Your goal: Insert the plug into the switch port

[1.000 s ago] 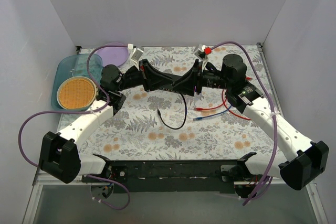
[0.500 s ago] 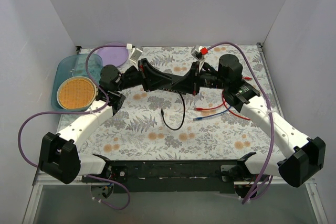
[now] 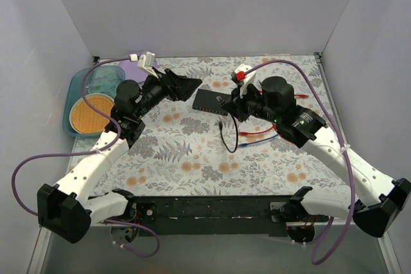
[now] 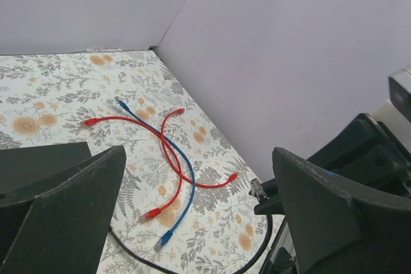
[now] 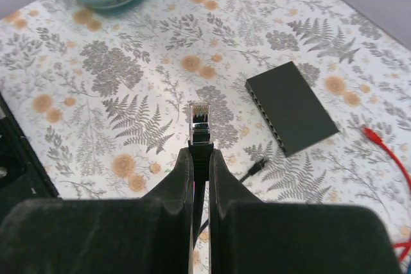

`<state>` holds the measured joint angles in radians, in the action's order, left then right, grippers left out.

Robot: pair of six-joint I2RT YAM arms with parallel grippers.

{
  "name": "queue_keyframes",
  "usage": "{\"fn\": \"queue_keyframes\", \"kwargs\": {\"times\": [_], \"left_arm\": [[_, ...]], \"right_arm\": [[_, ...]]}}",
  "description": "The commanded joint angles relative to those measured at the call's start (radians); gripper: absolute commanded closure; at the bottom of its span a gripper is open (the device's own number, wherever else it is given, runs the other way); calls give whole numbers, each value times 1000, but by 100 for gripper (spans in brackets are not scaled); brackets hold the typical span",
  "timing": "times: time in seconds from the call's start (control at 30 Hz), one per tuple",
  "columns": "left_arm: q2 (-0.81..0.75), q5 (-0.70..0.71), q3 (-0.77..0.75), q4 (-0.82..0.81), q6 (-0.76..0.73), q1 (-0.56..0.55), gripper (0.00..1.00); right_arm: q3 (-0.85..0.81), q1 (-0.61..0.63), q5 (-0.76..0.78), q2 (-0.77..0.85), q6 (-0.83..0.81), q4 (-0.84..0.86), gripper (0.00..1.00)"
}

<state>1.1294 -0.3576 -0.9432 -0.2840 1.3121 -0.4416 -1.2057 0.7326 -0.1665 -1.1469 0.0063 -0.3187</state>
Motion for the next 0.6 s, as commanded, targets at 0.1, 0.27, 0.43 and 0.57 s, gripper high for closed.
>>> {"fn": "queue_keyframes", "kwargs": {"times": [0.1, 0.27, 0.43, 0.57], "left_arm": [[10, -82, -9, -41, -40, 0, 2], [49, -237, -12, -112, -48, 0, 2], [63, -314, -2, -176, -43, 0, 2], [75, -337, -3, -182, -48, 0, 2]], "right_arm": [[18, 183, 484, 105, -144, 13, 99], [64, 252, 604, 139, -207, 75, 99], [78, 258, 624, 150, -227, 84, 99], [81, 258, 590, 150, -230, 92, 99]]}}
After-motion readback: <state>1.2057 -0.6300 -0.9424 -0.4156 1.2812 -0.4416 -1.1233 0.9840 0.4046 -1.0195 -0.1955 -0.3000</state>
